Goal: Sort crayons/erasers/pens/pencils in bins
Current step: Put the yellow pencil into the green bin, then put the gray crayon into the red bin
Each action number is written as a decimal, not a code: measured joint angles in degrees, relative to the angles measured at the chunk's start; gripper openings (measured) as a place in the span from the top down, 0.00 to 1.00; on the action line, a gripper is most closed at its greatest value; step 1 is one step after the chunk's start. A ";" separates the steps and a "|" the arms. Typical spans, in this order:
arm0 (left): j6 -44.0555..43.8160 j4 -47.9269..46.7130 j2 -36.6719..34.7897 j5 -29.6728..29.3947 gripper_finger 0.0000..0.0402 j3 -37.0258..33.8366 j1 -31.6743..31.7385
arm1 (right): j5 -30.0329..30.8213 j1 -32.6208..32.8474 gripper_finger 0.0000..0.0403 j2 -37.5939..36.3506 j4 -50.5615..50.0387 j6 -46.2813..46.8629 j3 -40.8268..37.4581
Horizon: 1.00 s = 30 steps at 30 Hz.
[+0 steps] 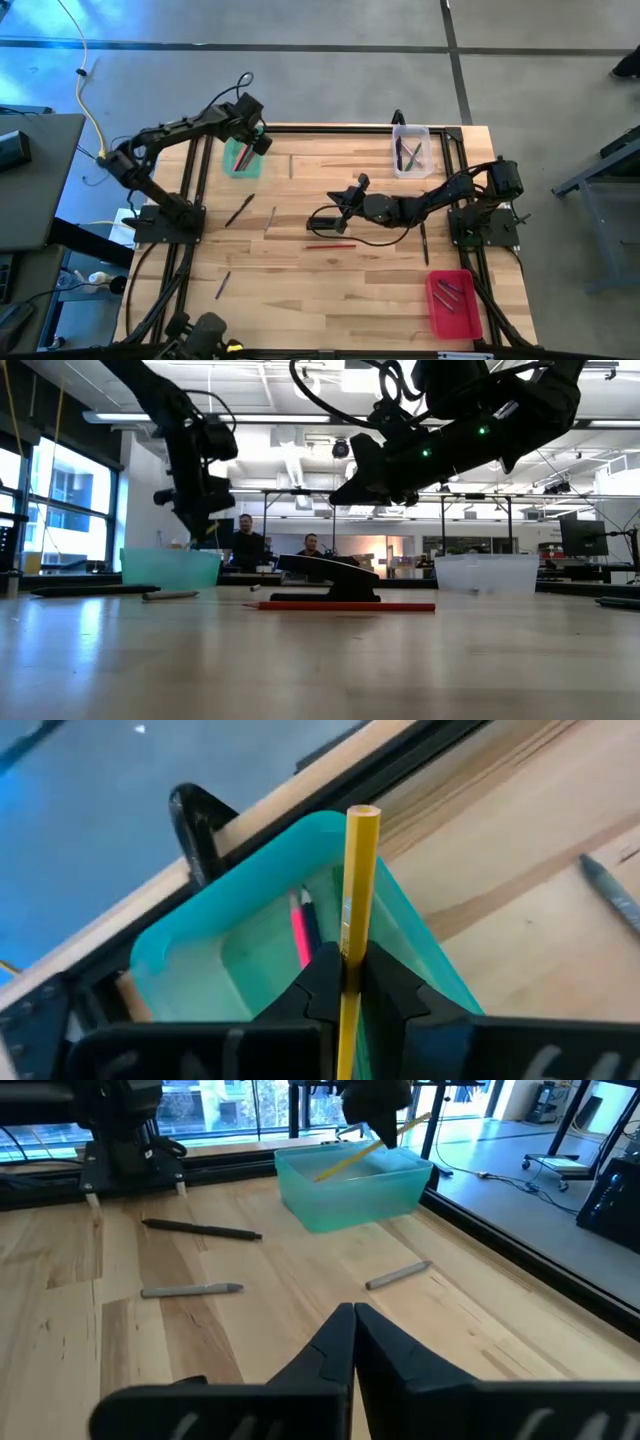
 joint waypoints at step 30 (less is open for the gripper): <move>5.07 1.61 -0.36 -0.73 0.78 0.00 1.73 | -0.09 0.76 1.00 0.00 0.03 -1.16 -0.02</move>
